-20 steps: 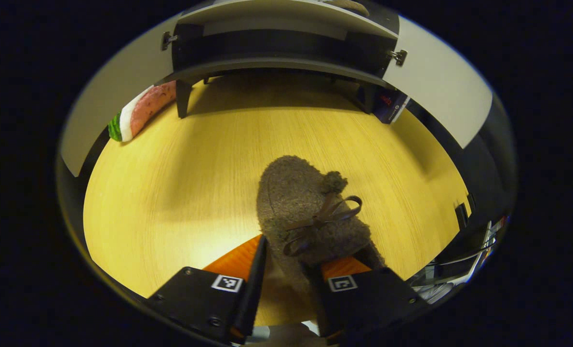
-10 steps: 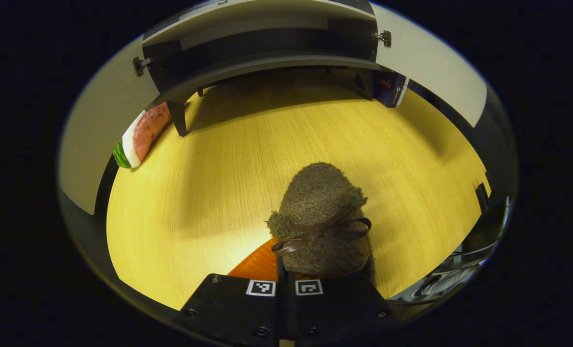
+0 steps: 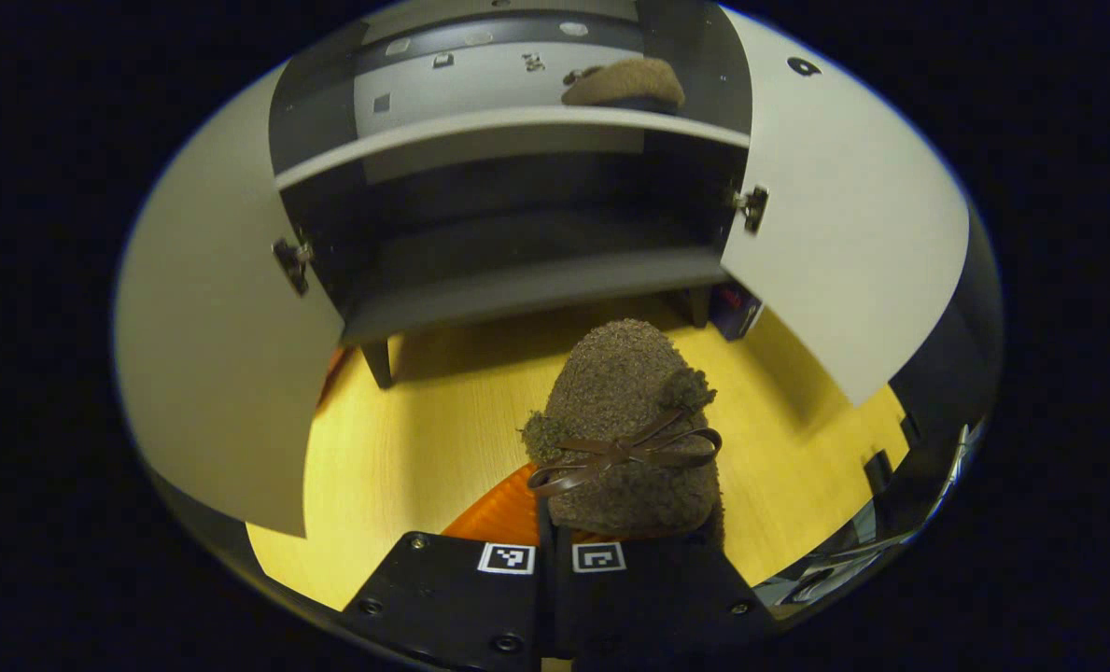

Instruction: Grab one shoe with the right hand and put it into the shoe cabinet, grab the other shoe with the left hand and put it into the shoe cabinet; then close the right door with the right hand and the left door with the left hand.

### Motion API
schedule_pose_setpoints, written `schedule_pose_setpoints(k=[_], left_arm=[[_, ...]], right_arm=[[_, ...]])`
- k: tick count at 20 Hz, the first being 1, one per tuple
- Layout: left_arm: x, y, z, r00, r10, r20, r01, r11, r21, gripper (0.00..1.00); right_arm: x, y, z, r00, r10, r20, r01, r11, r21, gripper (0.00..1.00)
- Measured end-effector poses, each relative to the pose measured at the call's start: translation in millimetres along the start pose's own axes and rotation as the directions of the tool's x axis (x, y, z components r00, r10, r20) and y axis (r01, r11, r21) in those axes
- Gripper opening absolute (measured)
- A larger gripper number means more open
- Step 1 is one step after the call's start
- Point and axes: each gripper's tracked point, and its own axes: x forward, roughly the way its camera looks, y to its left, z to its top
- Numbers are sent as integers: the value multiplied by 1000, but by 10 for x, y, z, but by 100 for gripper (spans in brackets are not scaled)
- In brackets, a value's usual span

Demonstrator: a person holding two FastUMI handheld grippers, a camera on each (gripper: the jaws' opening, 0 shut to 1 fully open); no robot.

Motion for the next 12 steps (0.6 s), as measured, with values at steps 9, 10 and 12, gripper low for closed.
schedule_pose_setpoints(k=[9, 10, 12], left_arm=[[-384, 113, 1647, 983, -13, 181, 21, 999, -42, 0], [-381, 164, 1774, 982, -9, 190, 17, 999, -44, 0], [-408, 250, 2014, 976, 2, 218, 9, 999, -50, 0]], right_arm=[[-96, -107, 5, 999, 4, 33, -6, 998, 58, 74], [-91, -140, -2, 999, -3, 35, 1, 999, 48, 74], [-129, -177, -8, 999, -13, 35, 11, 999, 41, 73]])
